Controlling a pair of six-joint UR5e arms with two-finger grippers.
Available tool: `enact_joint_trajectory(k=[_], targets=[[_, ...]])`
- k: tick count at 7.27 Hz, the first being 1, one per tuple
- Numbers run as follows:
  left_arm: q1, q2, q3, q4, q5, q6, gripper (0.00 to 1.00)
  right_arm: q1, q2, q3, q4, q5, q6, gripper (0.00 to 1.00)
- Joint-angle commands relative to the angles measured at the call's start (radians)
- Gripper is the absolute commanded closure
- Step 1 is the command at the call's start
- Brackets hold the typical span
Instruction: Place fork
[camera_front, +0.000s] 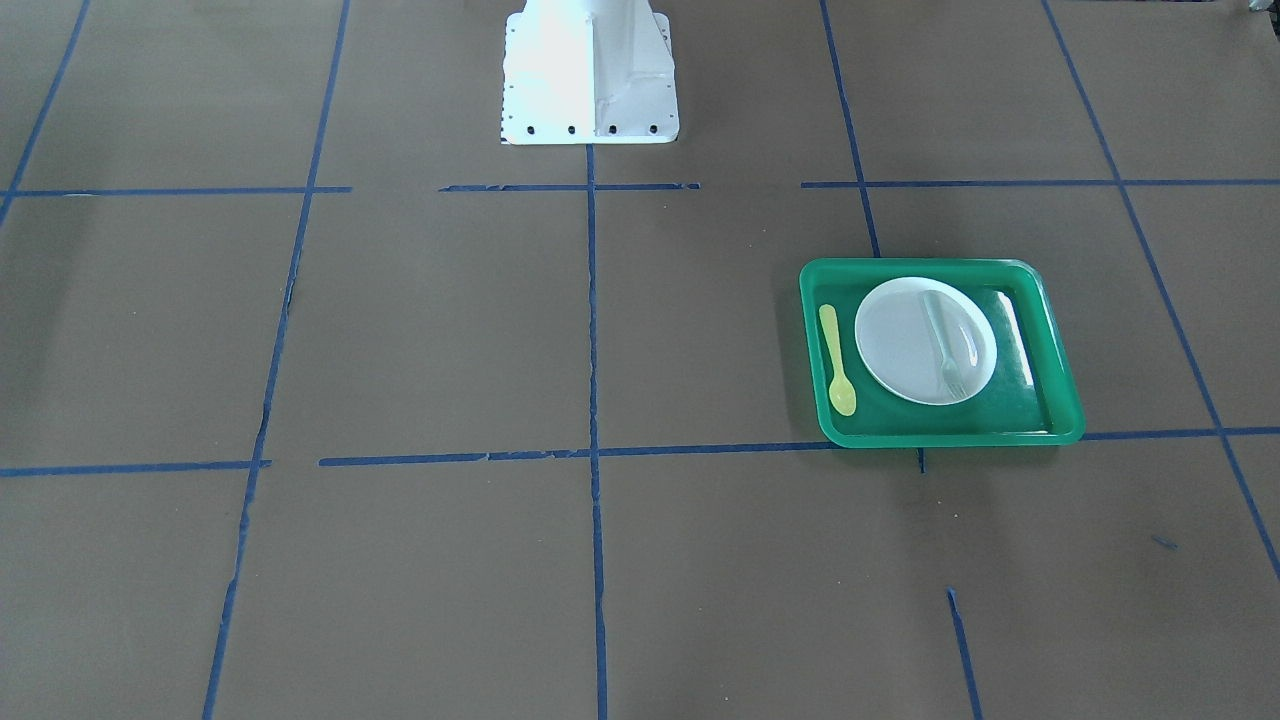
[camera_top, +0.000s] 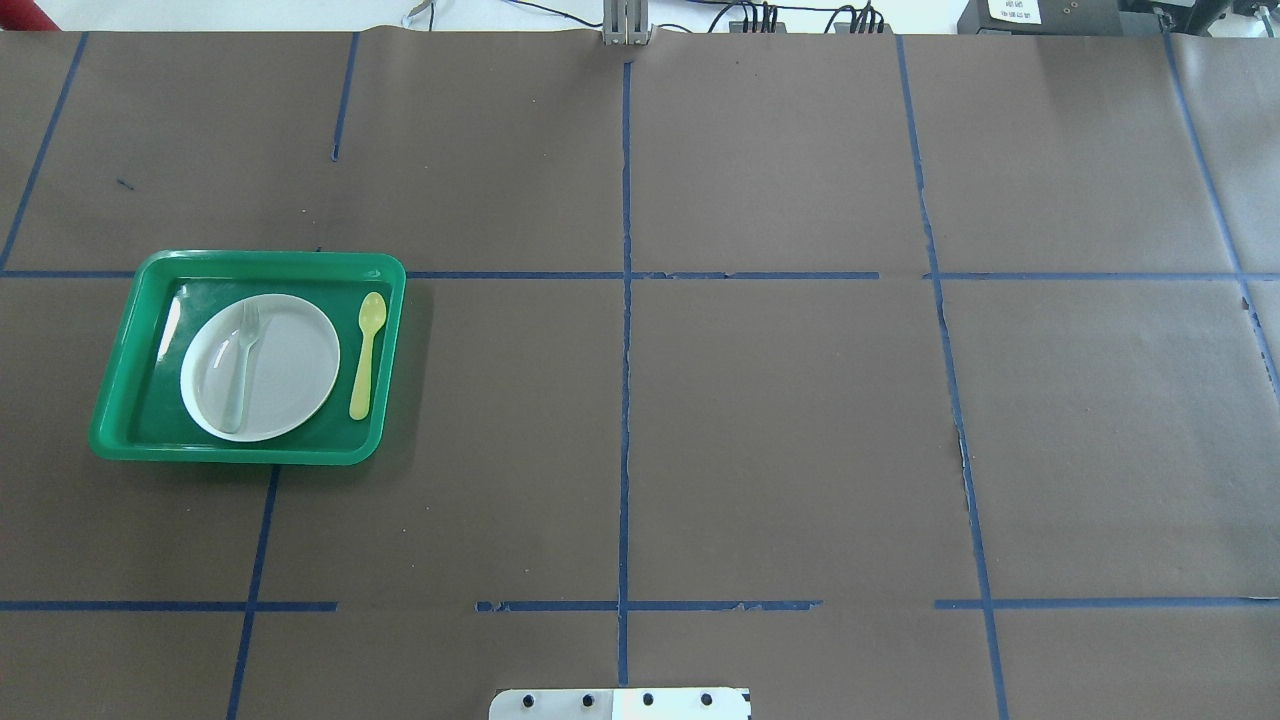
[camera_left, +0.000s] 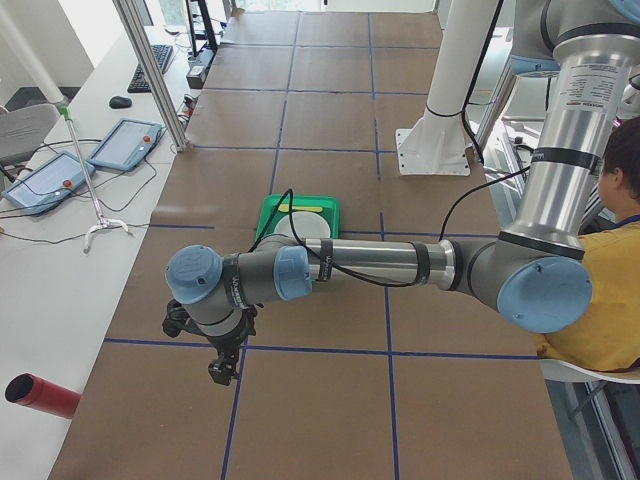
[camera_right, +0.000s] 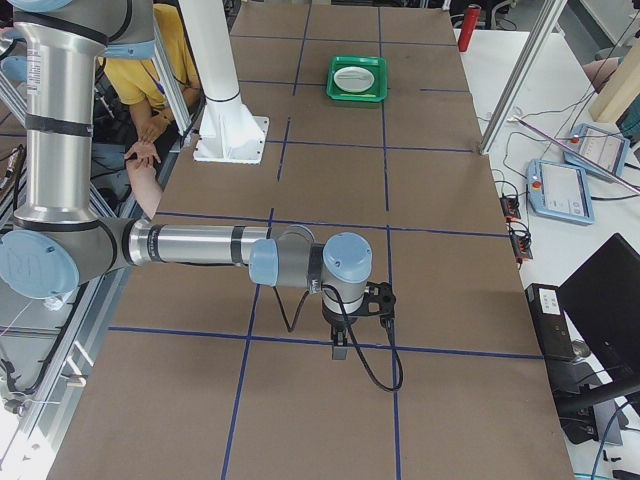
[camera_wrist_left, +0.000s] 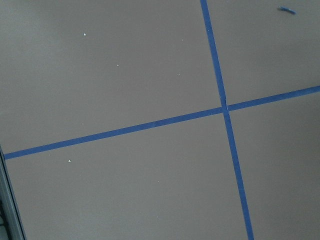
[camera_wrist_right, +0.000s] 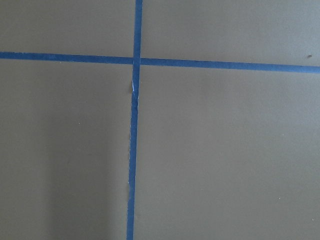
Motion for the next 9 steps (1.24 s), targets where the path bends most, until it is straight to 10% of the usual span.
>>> enact_joint_trajectory(k=[1,5,9], targets=[[0.055,0.083,-0.064,-0.257,-0.075,-0.181,0.0,0.0,0.0,0.0,0.0,0.0,0.0,0.0],[0.501,0.08,-0.342,-0.3,-0.023,-0.88,0.0,0.0,0.0,0.0,0.0,0.0,0.0,0.0],[0.736,0.077,-0.27,-0.488,0.091,-1.143,0.04,0.0,0.0,0.0,0.0,0.0,0.0,0.0]])
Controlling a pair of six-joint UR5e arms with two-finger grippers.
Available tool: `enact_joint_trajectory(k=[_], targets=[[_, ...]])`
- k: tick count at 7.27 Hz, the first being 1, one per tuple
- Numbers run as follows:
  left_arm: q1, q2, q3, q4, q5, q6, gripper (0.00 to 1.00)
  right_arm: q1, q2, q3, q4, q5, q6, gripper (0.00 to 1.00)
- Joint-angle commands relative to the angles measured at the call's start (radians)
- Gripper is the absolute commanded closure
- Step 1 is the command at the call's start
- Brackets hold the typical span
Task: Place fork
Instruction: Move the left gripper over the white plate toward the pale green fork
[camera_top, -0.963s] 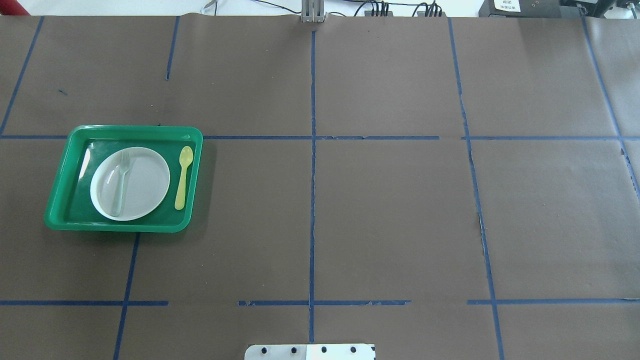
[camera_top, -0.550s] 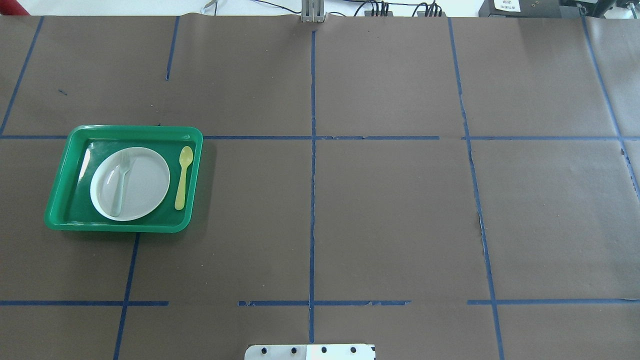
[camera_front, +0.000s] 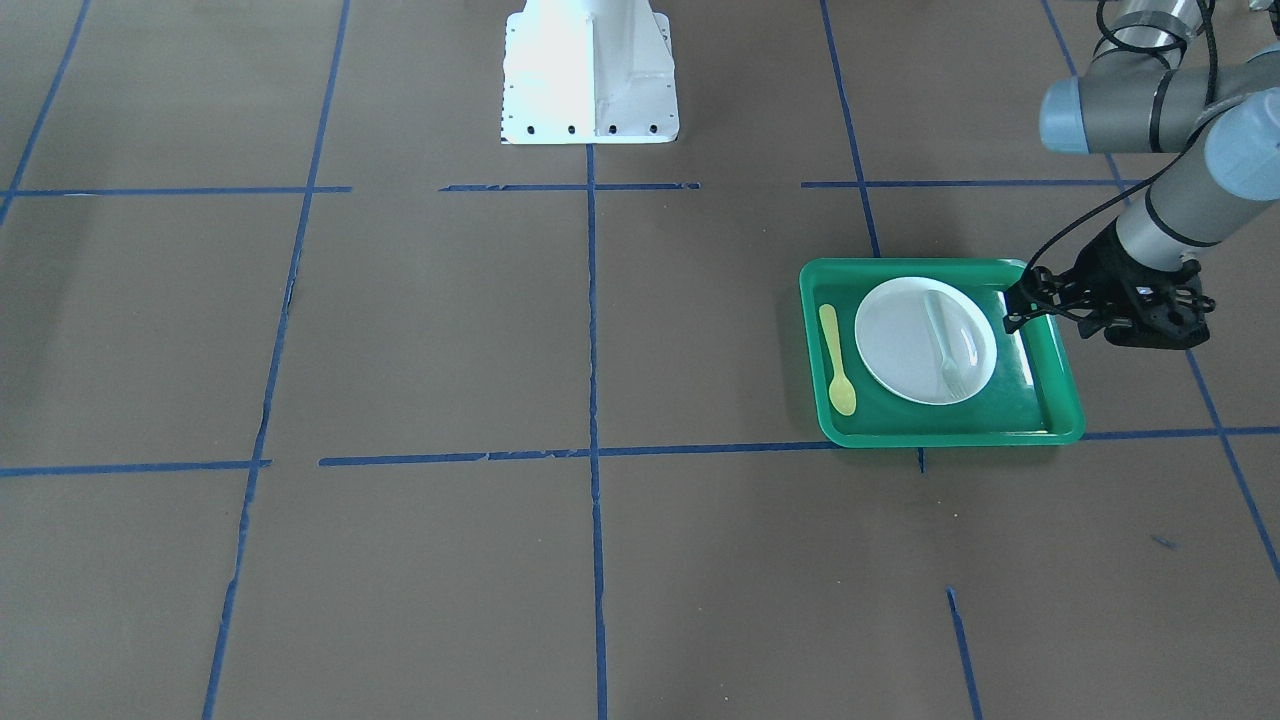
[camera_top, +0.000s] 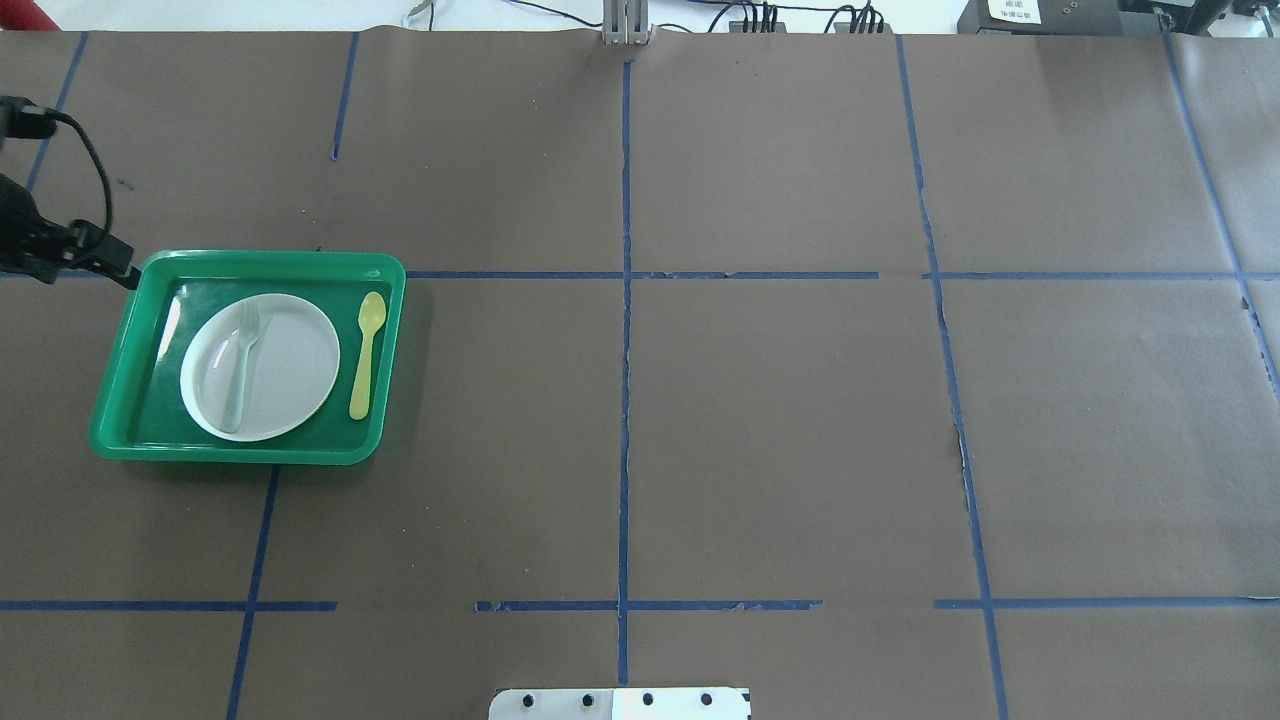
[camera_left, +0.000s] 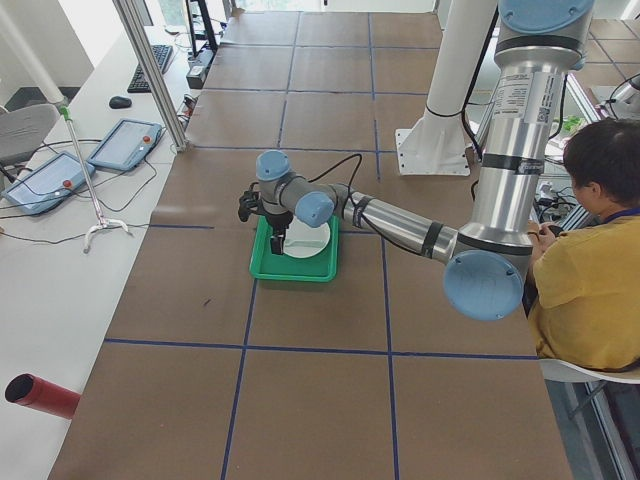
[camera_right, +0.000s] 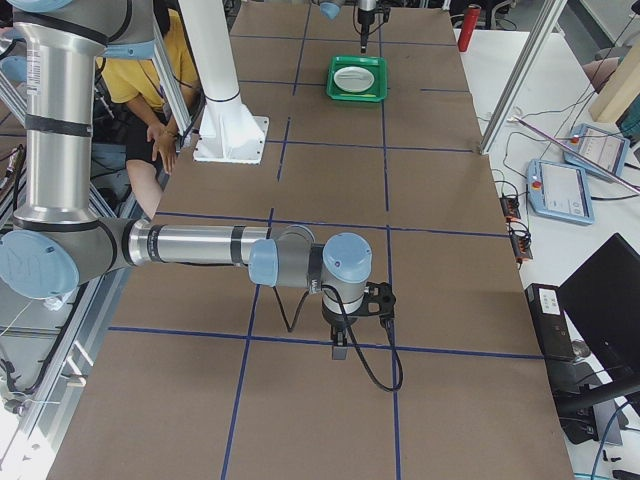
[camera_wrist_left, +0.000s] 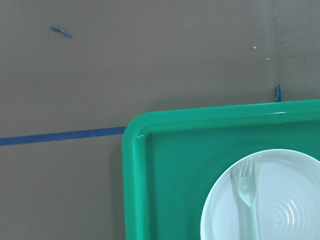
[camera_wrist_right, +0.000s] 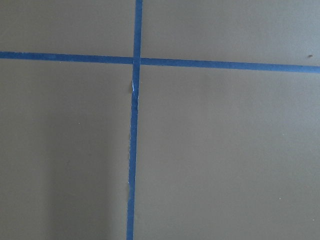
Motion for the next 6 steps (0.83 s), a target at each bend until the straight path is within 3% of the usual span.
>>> enact_joint_trajectory(k=[1,5,6], targets=[[0.103,-0.005,0.039,-0.053,0.016,-0.093,0.04,0.0,0.0,0.0,0.0,0.0,0.0,0.0],[0.153,-0.066,0.112,-0.095,0.022,-0.158,0.1,0.0,0.0,0.0,0.0,0.0,0.002,0.0],[0.154,-0.072,0.119,-0.093,0.022,-0.157,0.16,0.0,0.0,0.0,0.0,0.0,0.0,0.0]])
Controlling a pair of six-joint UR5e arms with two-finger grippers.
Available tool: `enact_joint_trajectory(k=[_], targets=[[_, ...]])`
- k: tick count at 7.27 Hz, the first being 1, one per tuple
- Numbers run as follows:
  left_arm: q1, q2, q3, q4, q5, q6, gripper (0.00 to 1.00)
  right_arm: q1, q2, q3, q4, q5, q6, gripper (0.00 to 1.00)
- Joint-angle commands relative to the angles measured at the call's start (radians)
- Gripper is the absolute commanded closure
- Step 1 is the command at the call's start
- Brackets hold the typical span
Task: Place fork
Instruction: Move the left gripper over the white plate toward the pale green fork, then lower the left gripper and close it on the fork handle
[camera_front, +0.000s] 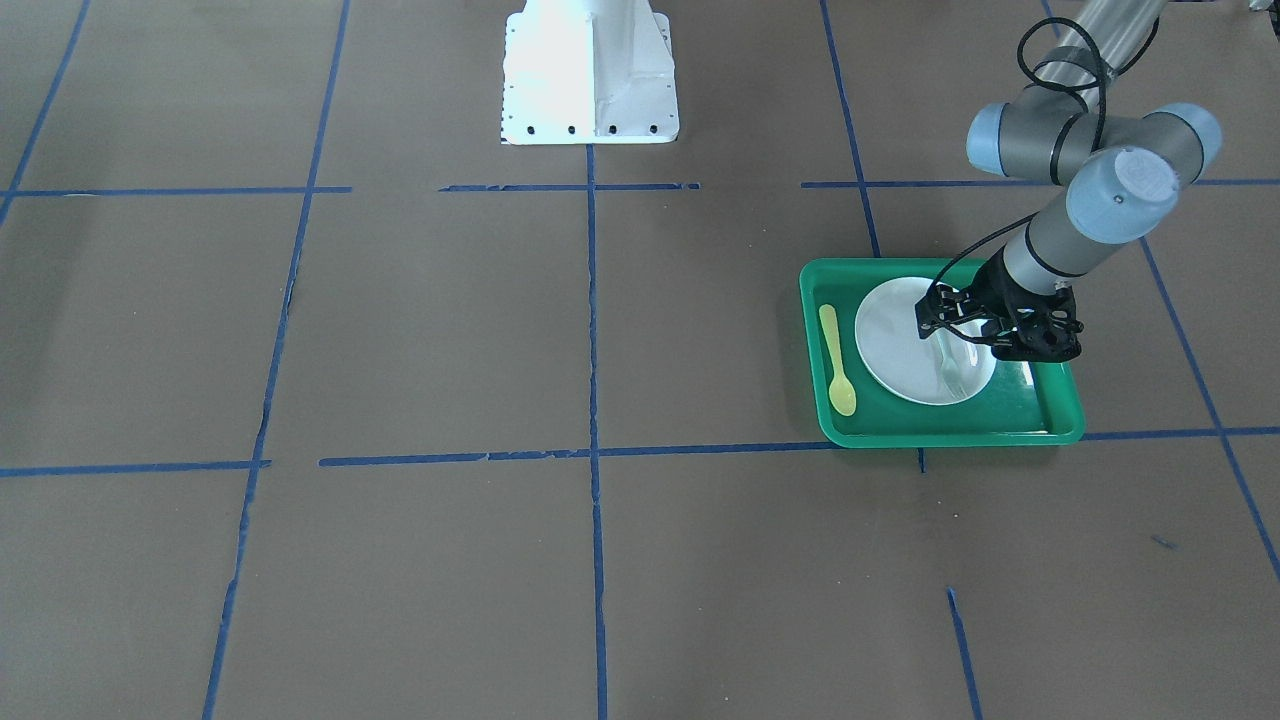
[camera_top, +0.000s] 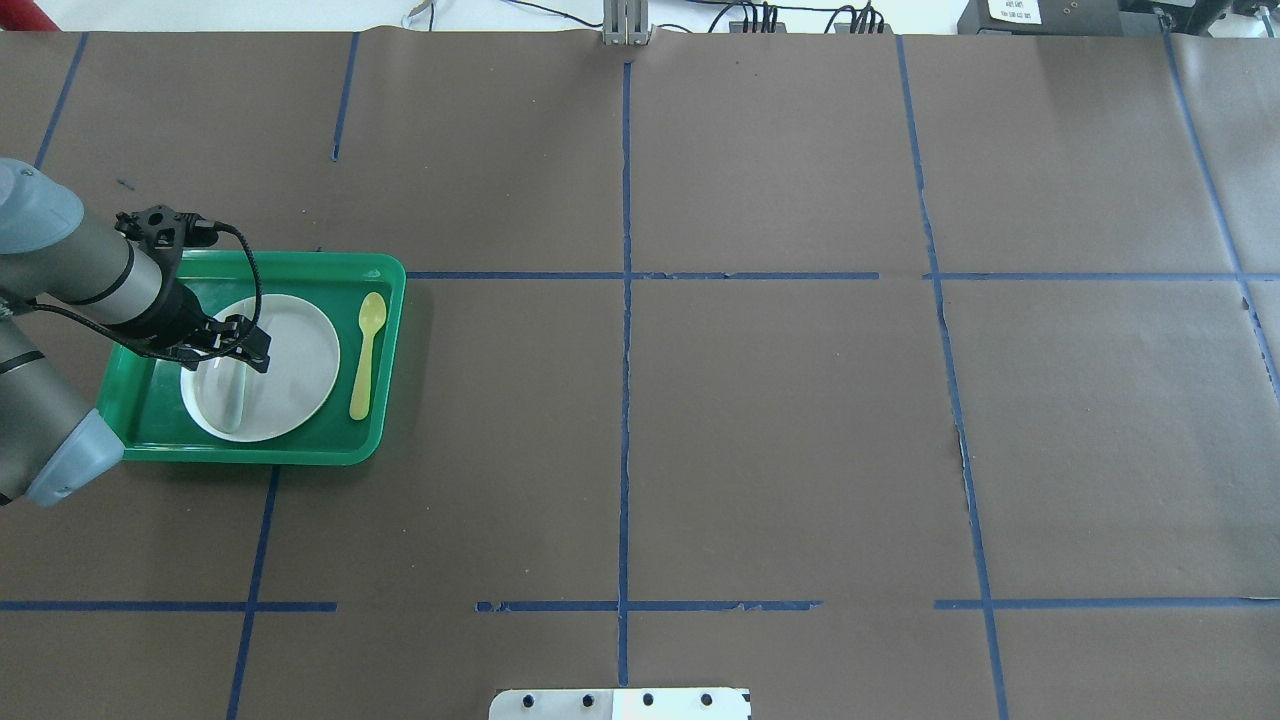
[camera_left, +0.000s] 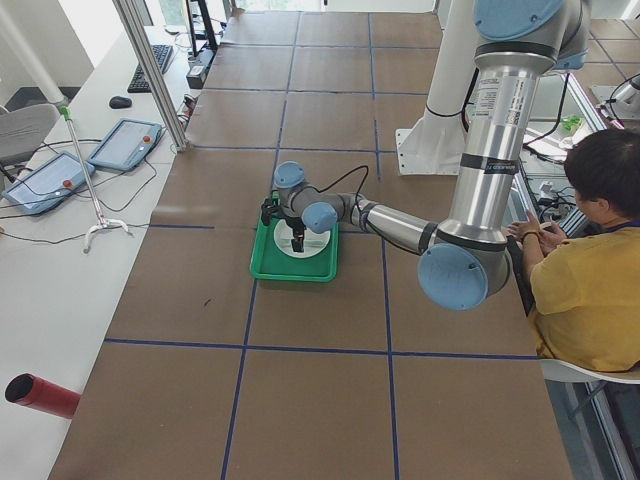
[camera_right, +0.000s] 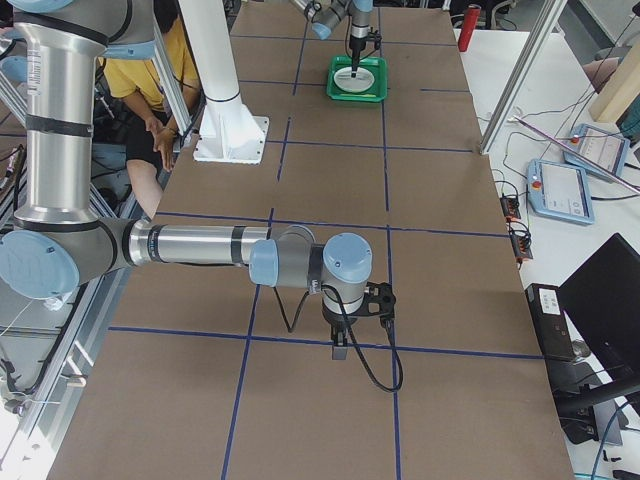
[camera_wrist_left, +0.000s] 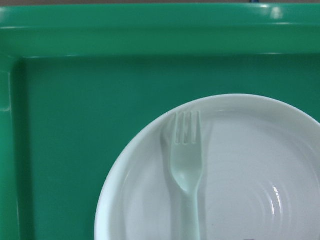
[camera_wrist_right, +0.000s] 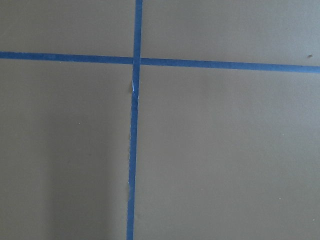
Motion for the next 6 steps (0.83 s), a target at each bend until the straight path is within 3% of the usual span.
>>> enact_joint_trajectory(k=[1,2,5,6], targets=[[0.004,-0.016,0.02,0.0,0.0,0.0,0.3,0.0,0.0,0.0,0.0,0.0,-0.001,0.0],[0.006,-0.014,0.023,0.0,-0.001,0.001,0.41,0.0,0.0,0.0,0.0,0.0,0.001,0.0],[0.006,-0.012,0.033,-0.002,-0.001,0.003,0.48,0.0,0.0,0.0,0.0,0.0,-0.001,0.0],[0.006,-0.011,0.028,-0.002,-0.001,0.003,0.76,0.0,0.0,0.0,0.0,0.0,-0.001,0.0]])
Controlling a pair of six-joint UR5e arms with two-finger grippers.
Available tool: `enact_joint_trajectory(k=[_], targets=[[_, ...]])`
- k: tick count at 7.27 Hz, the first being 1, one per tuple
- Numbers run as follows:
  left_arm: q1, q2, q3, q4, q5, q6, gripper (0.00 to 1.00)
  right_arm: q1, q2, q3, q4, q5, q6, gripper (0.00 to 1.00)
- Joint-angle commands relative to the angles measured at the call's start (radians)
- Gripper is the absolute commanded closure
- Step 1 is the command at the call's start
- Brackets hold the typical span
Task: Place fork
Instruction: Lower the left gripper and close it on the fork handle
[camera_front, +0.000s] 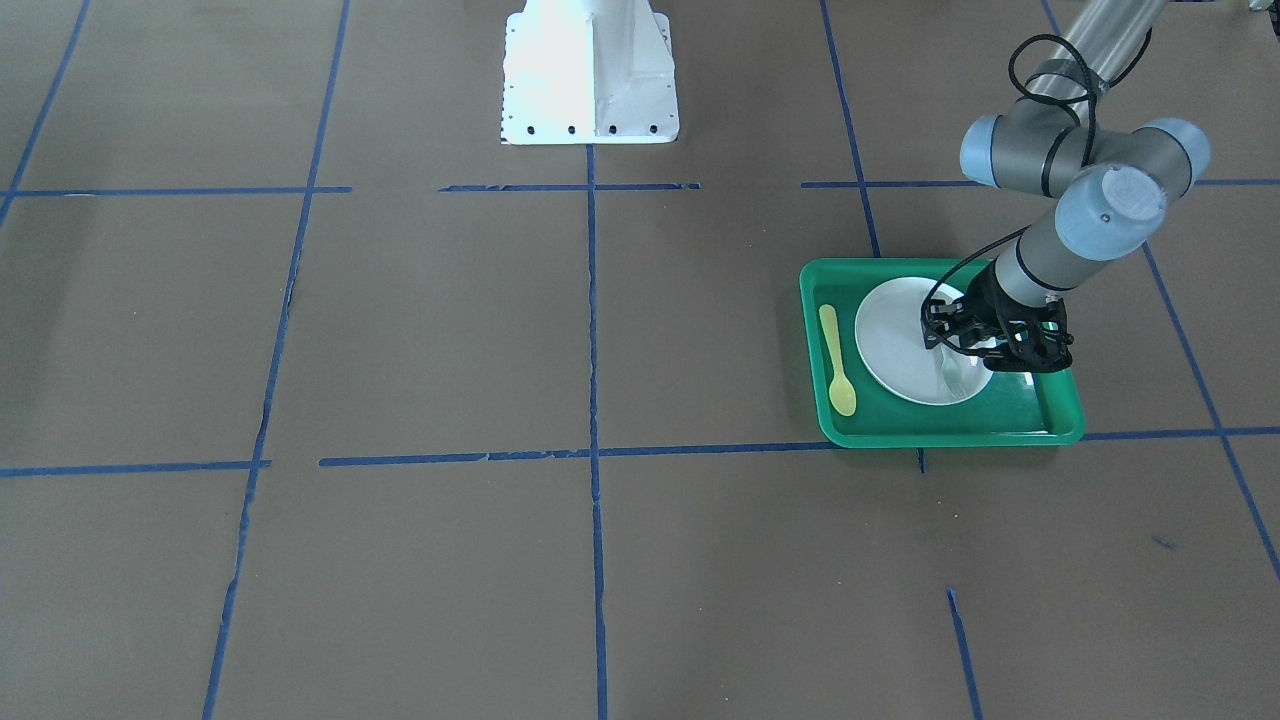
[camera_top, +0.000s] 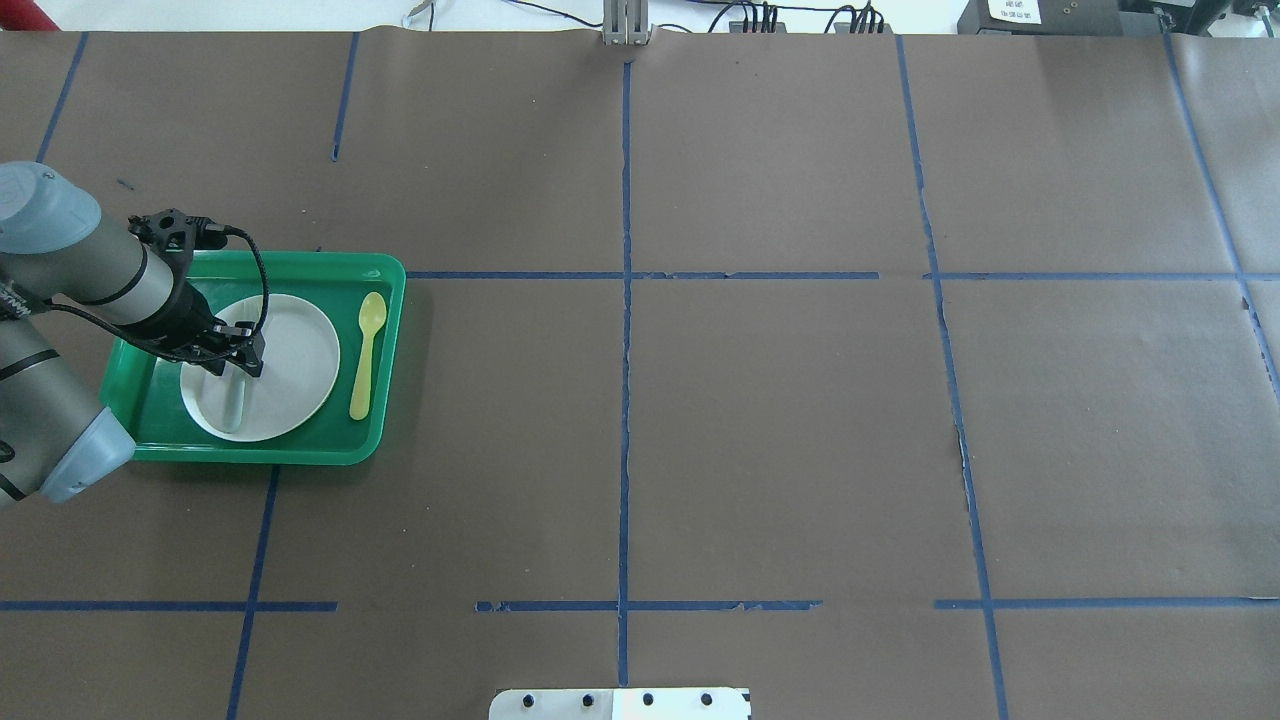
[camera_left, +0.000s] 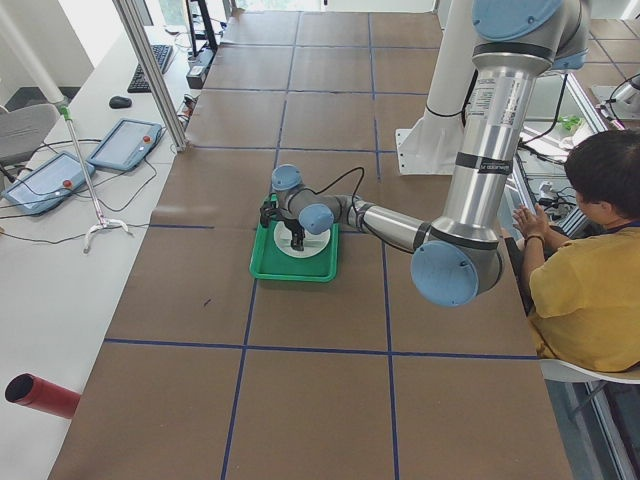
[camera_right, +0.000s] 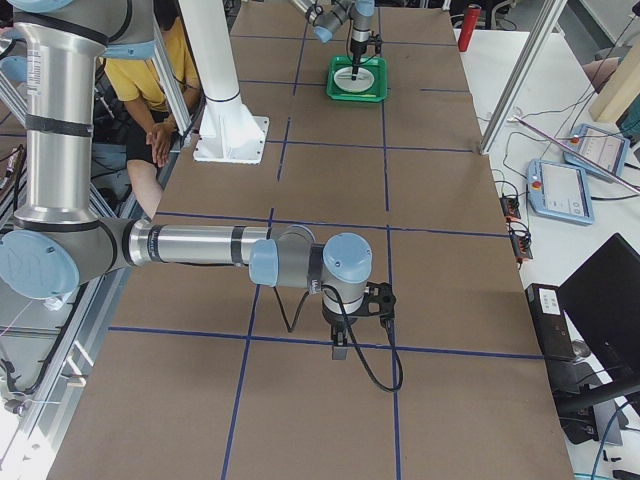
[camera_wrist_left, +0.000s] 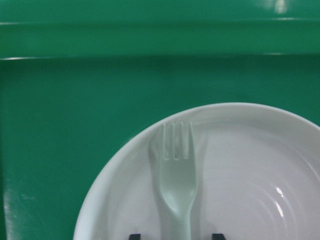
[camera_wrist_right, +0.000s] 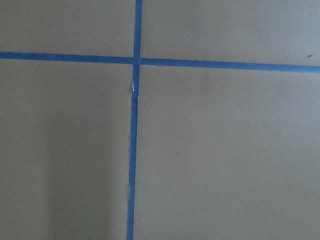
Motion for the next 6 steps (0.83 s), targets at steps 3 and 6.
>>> enact_joint_trajectory(k=[3,6], targets=[[-0.003,0.004,-0.014,0.0,-0.002,-0.009,1.0,0.0,0.0,0.0,0.0,0.0,0.0,0.0],[-0.088,0.09,-0.158,0.001,-0.013,0.009,1.0,0.0,0.0,0.0,0.0,0.0,0.0,0.0]])
